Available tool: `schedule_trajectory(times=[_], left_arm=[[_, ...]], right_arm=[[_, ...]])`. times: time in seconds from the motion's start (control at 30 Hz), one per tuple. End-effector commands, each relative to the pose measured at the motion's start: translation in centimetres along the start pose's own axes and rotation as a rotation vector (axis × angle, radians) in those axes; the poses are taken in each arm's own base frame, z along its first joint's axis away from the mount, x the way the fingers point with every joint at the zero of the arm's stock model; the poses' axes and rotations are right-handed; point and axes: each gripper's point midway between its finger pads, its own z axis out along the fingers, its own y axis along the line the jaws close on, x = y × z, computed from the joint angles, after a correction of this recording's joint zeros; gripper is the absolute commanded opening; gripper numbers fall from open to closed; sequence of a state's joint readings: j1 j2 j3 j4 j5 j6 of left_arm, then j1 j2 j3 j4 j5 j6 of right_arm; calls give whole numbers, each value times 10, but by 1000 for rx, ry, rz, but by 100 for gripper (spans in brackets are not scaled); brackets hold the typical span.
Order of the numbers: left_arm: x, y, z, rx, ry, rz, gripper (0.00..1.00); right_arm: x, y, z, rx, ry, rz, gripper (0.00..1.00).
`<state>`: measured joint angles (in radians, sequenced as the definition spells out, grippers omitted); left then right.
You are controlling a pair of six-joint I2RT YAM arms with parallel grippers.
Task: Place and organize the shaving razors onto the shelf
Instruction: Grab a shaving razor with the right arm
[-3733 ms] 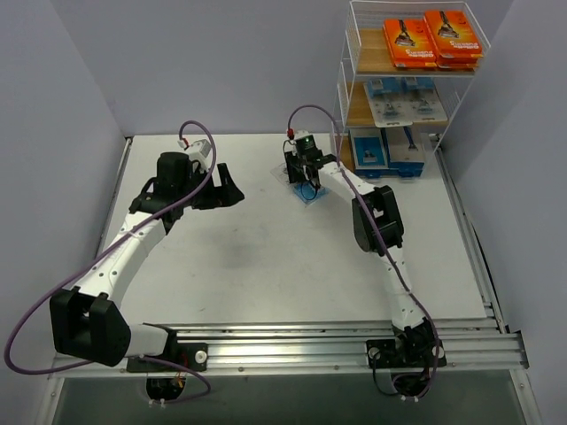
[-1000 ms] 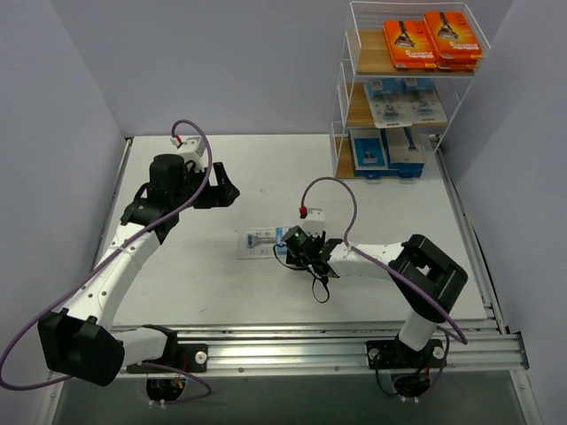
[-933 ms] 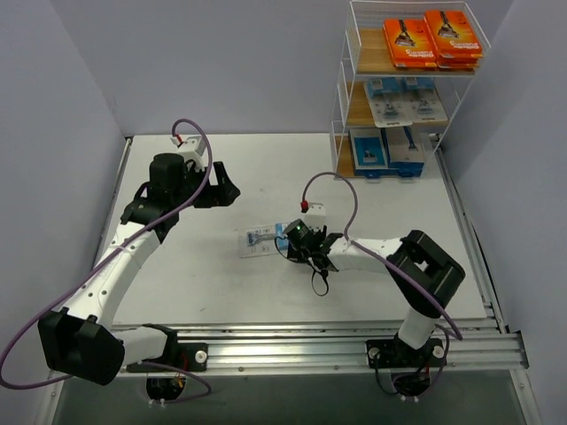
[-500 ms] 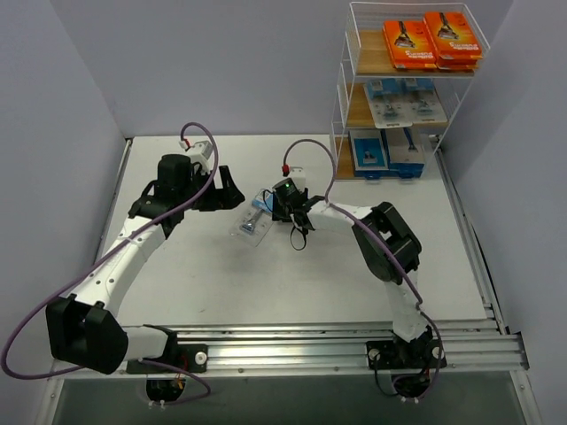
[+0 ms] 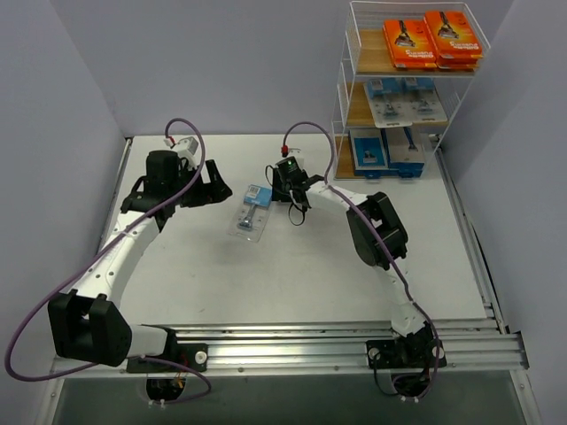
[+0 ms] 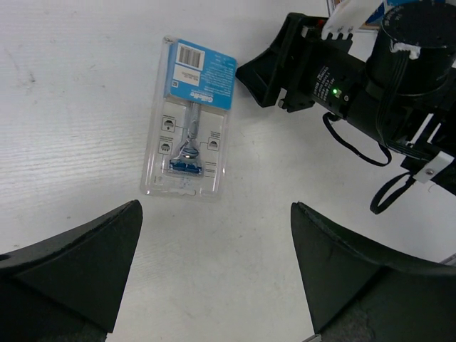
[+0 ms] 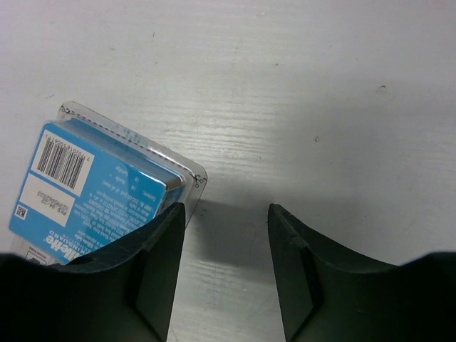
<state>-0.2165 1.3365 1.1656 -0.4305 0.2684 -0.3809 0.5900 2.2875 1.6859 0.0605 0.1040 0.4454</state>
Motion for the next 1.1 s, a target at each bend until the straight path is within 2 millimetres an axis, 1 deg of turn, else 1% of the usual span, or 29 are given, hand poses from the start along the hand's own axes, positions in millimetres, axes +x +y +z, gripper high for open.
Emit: schedule_trajectory(times=[0.0,0.07,0.1,0.13,0.17,0.23,0.33,0.37,0.5,0.53,0.6,0.63,0.7,0.73,0.77,0.8,0.83,0.87,0.9,0.93,0.97,1.0,1.03,1.07], left_arm=[[-36,4,-19,-11,-101,-10,94],[-43,9,-25,-17,-131,-19,94],[-47,16,-28,-32,-145,-35,94],[-50,18,-33,-35,-161,-37,94],[-52,19,-35,-39,-172,-40,94],[-55,22,-39,-48,-188,-40,94],[-57,21,-43,-49,-200,-35,94],[-57,20,-43,-42,-198,-34,94],[-57,16,-42,-22,-192,-40,94],[-56,15,-43,-17,-192,-40,94],[-58,14,-44,-13,-196,-43,94],[-58,14,-46,-12,-199,-42,94],[-60,15,-48,-12,-205,-51,94],[-61,15,-49,-11,-210,-54,94],[-62,16,-50,-14,-214,-57,94],[-64,19,-52,-20,-221,-63,94],[-66,20,-54,-24,-228,-66,94],[-67,22,-55,-31,-233,-70,94],[-68,28,-56,-47,-238,-84,94],[-69,32,-57,-65,-245,-92,94],[-71,36,-58,-80,-251,-100,94],[-71,39,-60,-95,-253,-108,94],[-72,42,-62,-107,-260,-111,94],[-73,45,-62,-122,-264,-113,94]], right_arm=[[0,30,-29,-57,33,-10,46],[2,43,-35,-62,30,-25,46],[10,54,-38,-71,40,-43,46],[17,58,-38,-68,53,-52,46],[19,63,-39,-71,54,-53,45],[29,70,-38,-67,62,-48,44],[30,74,-39,-56,55,-27,41],[29,74,-40,-46,52,-28,41],[14,79,-48,-40,19,-6,41],[6,83,-53,-47,1,-2,41],[-2,91,-58,-59,-15,-6,40],[-10,97,-61,-71,-30,-10,40],[-14,105,-64,-89,-40,-15,40],[-13,109,-62,-96,-34,-18,40],[-20,118,-64,-121,-43,-13,40],[-18,124,-63,-130,-39,-18,41],[-11,124,-56,-125,-22,-26,41],[-18,132,-57,-141,-35,-27,41],[-14,136,-55,-143,-28,-34,41],[-8,137,-49,-139,-15,-42,41],[-7,140,-47,-142,-13,-46,41],[-10,147,-48,-159,-19,-48,41],[-2,148,-42,-155,-7,-55,41],[0,152,-40,-161,-2,-61,42]])
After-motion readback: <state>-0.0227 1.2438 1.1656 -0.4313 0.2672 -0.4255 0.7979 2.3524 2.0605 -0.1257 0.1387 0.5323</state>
